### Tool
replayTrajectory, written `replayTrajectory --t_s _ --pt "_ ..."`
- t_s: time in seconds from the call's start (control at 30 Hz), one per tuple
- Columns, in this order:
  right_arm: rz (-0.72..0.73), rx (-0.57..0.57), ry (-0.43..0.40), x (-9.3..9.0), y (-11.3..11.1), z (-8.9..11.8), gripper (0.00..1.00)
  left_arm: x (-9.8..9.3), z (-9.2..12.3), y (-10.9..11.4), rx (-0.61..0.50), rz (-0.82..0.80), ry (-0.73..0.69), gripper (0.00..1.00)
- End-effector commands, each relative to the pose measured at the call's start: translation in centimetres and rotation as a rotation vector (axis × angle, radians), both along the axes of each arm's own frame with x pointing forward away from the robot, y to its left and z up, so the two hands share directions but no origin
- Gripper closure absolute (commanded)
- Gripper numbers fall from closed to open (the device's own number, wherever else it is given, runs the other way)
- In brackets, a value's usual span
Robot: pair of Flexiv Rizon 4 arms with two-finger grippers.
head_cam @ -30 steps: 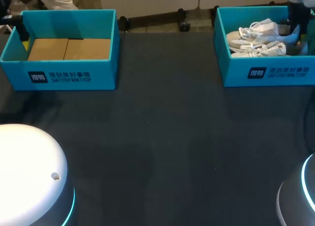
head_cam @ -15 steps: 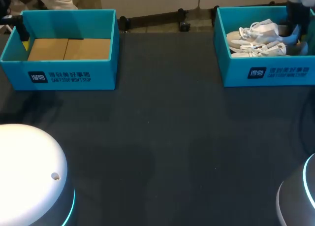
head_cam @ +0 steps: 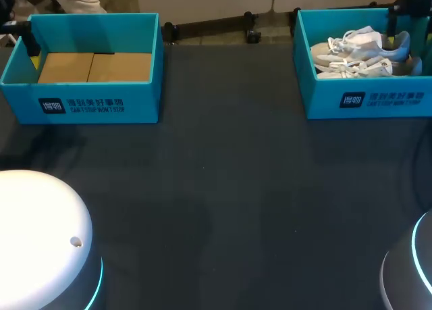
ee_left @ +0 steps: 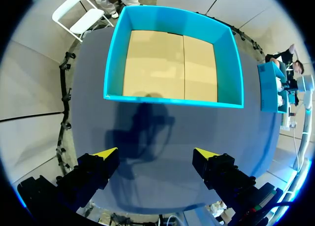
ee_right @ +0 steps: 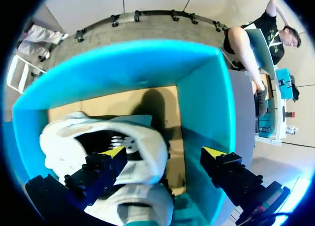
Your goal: Take the shoe out of the shoebox, open the shoe tongue, remove and reinsert the insole, then place the shoe into the shoebox
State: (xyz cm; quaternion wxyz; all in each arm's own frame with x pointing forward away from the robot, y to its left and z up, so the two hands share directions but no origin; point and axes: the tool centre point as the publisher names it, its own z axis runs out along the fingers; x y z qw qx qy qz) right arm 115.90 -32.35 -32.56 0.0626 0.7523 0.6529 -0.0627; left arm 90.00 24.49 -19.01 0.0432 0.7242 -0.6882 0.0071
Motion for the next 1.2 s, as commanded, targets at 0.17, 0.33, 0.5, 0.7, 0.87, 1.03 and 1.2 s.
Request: replayTrajectory --t_s 0.17,0.33,0.5,0.7,0.87,1.03,1.2 --pt "0.032 0.087 -0.026 -4.3 2.9 7.1 0.00 0.0 0.0 0.0 0.003 0.000 0.002 0.00" --pt "0.050 0.117 -0.029 -7.1 5.2 10.2 0.00 0.0 0.0 0.0 0.003 0.000 0.002 0.00" --pt "0.048 0.145 -0.081 -10.5 7.0 12.5 0.00 0.0 0.0 0.0 0.003 0.000 0.002 0.00" --pt "0.059 0.164 -0.100 -13.5 8.7 13.6 0.00 0.0 0.0 0.0 0.003 0.000 0.002 0.00" --pt "0.071 0.160 -0.113 -15.4 9.8 13.8 0.00 0.0 0.0 0.0 0.003 0.000 0.002 0.00" --pt "0.071 0.179 -0.126 -17.1 10.4 13.9 0.00 0.0 0.0 0.0 0.003 0.000 0.002 0.00" --pt "0.067 0.194 -0.095 -18.3 10.8 13.7 0.00 0.0 0.0 0.0 0.003 0.000 0.002 0.00"
